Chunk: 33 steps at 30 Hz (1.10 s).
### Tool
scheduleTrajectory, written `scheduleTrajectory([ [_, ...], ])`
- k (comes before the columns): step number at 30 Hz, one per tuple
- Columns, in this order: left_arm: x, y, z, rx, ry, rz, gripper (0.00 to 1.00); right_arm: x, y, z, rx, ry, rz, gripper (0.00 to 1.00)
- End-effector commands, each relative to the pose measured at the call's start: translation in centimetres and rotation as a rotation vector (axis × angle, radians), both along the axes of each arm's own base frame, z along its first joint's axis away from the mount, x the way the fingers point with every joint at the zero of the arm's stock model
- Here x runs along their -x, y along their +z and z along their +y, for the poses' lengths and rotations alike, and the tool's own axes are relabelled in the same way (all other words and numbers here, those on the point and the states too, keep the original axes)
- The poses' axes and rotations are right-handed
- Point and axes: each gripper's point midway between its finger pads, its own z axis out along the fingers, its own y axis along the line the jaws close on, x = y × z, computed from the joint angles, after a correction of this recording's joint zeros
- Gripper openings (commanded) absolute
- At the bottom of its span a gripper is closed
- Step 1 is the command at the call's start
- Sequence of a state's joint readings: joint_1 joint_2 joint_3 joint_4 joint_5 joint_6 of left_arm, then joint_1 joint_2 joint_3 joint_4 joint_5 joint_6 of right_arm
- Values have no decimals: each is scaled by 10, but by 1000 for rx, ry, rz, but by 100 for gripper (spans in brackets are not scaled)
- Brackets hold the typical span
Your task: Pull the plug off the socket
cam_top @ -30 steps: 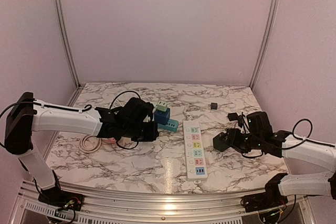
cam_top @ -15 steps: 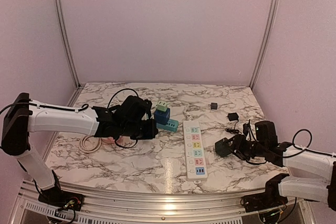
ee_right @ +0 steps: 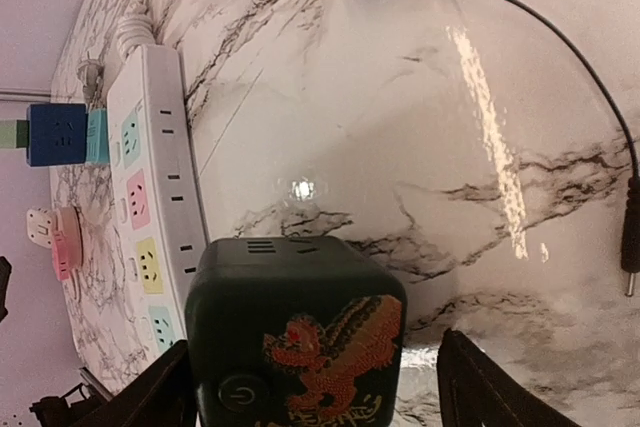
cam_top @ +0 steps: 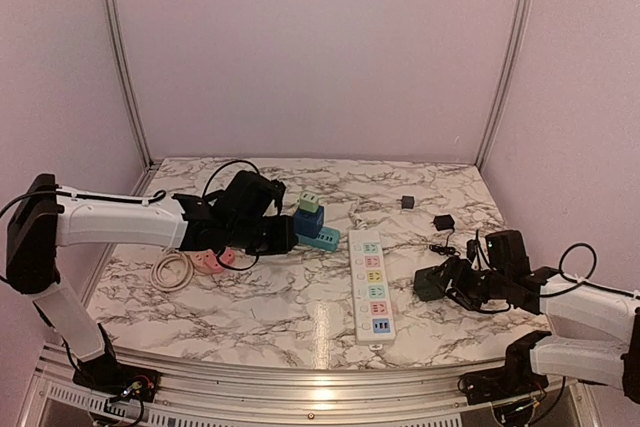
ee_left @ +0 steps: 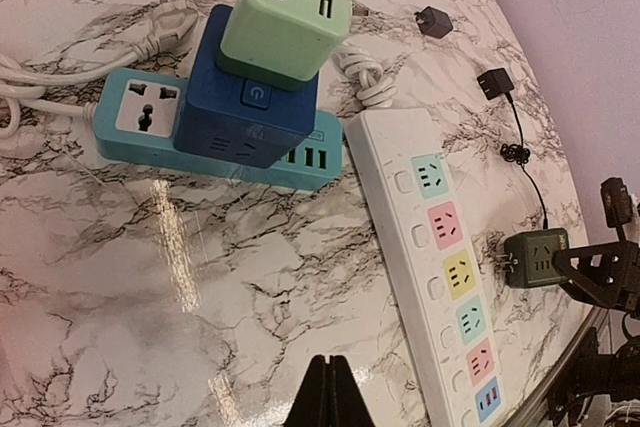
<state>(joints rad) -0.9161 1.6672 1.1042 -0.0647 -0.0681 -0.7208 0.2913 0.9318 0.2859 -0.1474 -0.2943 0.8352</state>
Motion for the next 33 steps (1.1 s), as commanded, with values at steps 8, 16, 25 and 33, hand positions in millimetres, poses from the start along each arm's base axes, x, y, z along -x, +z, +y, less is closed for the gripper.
scheduleTrajectory([
  [8, -17, 7, -1, 30, -31, -18, 0, -8, 19, -23, 130, -66, 2, 81],
  [16, -18, 13, 7, 51, -22, -18, 0, -28, 56, -25, 243, -28, -80, 83],
  [25, -16, 11, 30, 54, 25, -8, 0, -80, 121, 36, 411, 190, -309, 83],
  [33, -18, 14, 60, 53, 103, -21, 0, -124, 168, 146, 451, 519, -542, 82],
])
